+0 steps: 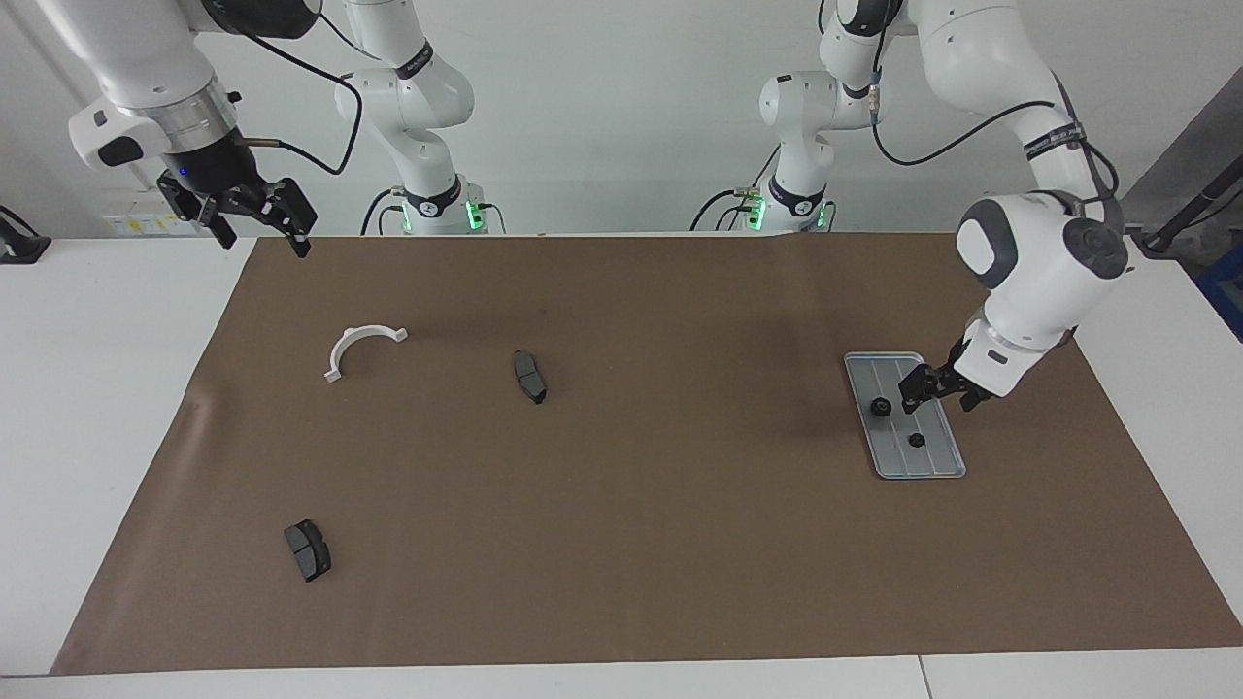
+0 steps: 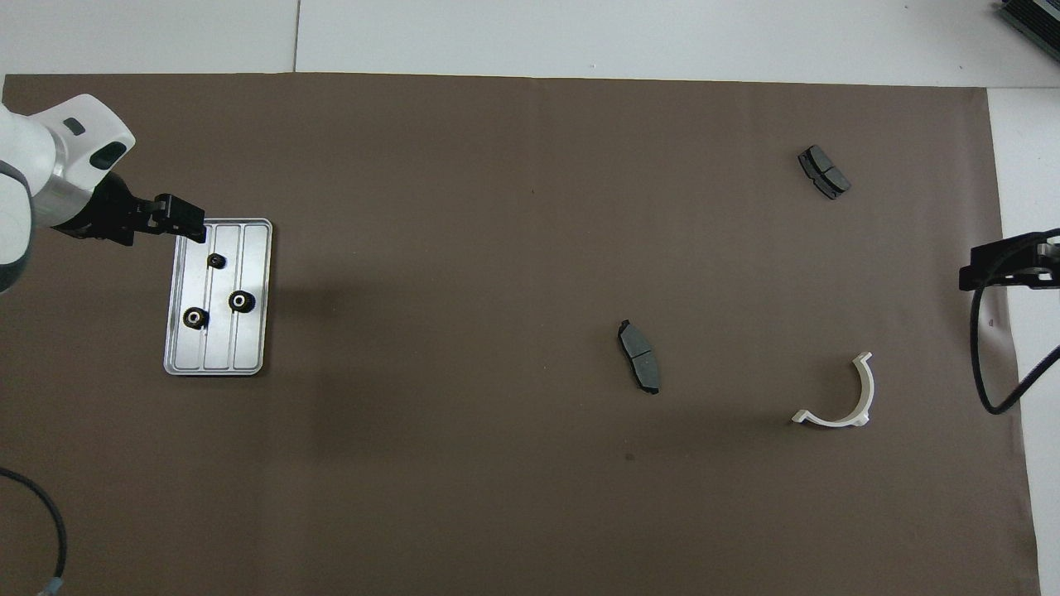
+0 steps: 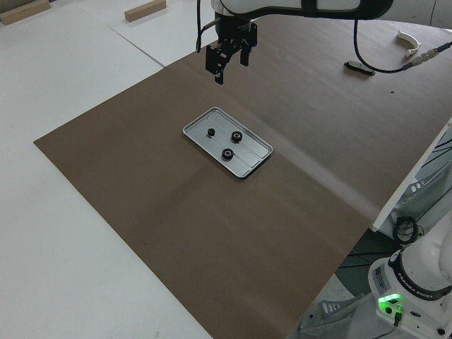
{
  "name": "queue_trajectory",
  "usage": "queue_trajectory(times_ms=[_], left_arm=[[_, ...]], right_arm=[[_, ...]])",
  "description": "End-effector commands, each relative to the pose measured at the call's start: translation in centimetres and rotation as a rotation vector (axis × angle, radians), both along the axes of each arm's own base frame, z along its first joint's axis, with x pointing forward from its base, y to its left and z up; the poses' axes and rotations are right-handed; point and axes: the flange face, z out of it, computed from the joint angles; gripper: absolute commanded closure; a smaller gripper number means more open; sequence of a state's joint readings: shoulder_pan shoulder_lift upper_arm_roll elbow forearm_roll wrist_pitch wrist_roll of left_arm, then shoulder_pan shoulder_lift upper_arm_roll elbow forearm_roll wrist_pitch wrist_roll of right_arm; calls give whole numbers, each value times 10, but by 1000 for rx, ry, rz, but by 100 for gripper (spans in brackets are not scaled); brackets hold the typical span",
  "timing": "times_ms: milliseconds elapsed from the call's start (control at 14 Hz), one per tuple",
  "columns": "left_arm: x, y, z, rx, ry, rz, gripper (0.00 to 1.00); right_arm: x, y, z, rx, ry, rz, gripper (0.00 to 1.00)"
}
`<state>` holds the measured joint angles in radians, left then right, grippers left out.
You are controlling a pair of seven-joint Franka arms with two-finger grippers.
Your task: Pick bearing gear from pile to tray
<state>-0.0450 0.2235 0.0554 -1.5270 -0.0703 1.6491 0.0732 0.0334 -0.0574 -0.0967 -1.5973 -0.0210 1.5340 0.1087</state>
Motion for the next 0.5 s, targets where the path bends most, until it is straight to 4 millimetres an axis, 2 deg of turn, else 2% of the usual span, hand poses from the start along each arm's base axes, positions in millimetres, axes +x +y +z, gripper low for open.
queue_trajectory(times_ms=[0, 142, 214, 427], left_arm=[[-16, 0, 42, 2, 49, -6, 0], [-35, -2, 81, 4, -2, 1, 0], [-41, -7, 88, 7, -2, 2, 0], [-56, -6, 108, 16, -13, 39, 0]], right_arm=[[-7, 1, 1, 13, -2, 2, 0], [-7, 1, 1, 13, -2, 1, 0], [-7, 1, 1, 13, -2, 1, 0], [-7, 1, 1, 15, -2, -18, 0]])
